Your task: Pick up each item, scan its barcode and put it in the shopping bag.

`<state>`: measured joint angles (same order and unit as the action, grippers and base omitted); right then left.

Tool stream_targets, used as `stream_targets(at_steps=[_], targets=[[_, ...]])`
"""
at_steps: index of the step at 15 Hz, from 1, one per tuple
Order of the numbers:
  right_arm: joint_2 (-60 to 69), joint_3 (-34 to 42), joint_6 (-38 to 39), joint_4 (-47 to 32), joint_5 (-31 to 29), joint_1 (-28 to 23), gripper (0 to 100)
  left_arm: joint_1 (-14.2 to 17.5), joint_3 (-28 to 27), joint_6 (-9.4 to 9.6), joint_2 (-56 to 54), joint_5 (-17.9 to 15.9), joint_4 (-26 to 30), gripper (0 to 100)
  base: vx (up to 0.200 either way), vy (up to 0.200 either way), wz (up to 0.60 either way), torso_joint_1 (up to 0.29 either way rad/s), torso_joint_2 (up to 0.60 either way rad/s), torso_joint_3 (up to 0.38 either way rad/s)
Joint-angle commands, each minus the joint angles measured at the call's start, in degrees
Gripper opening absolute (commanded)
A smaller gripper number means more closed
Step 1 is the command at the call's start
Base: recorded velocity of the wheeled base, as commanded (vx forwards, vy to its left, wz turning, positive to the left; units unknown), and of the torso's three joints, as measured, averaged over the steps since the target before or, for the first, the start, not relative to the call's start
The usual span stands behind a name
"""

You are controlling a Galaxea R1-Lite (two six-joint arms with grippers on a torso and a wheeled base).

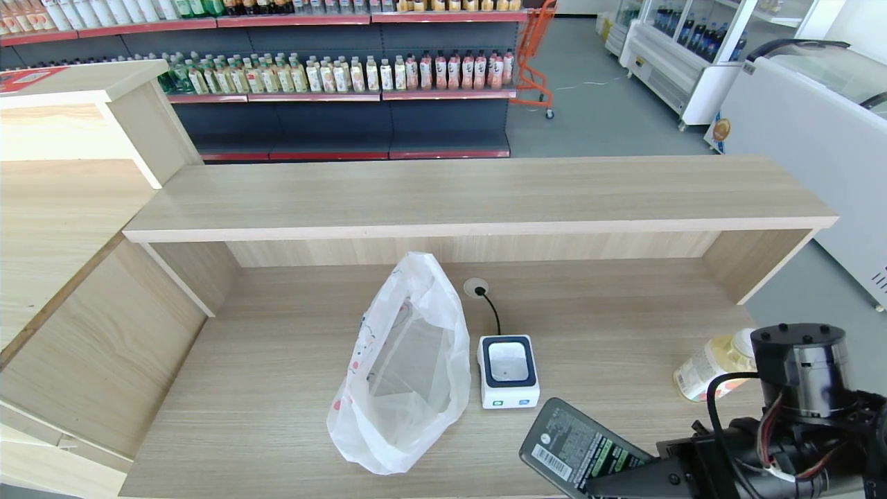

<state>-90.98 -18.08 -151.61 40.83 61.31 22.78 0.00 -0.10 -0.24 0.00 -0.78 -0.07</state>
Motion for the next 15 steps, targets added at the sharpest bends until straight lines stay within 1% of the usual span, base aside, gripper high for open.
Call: stream_targets(at_steps=[1, 5, 6, 11, 15], targets=[[-0.4, 0.2, -1.6, -0.3, 2.2, 0.2, 0, 0.0, 0.0, -0.02, 0.0, 0.0, 0.0, 100, 0.0, 0.0, 0.0, 0.0, 0.0, 0.0], [-1.5, 0.3, -2.2, -0.2, 6.0, 0.5, 0, 0.0, 0.0, -0.02, 0.0, 0.0, 0.0, 100, 0.0, 0.0, 0.0, 0.0, 0.0, 0.0], [-0.3, 0.5, -2.4, -0.3, 9.1, 0.5, 0, 0.0, 0.0, -0.02, 0.0, 0.0, 0.0, 100, 0.0, 0.0, 0.0, 0.0, 0.0, 0.0], [2.2, 1.4, -2.8, -0.5, 9.6, 0.5, 0, 0.0, 0.0, -0.02, 0.0, 0.0, 0.0, 100, 0.0, 0.0, 0.0, 0.0, 0.0, 0.0], [3.1, 1.6, -3.6, -3.1, 9.6, 0.4, 0, 0.0, 0.0, -0.02, 0.0, 0.0, 0.0, 100, 0.0, 0.0, 0.0, 0.0, 0.0, 0.0]])
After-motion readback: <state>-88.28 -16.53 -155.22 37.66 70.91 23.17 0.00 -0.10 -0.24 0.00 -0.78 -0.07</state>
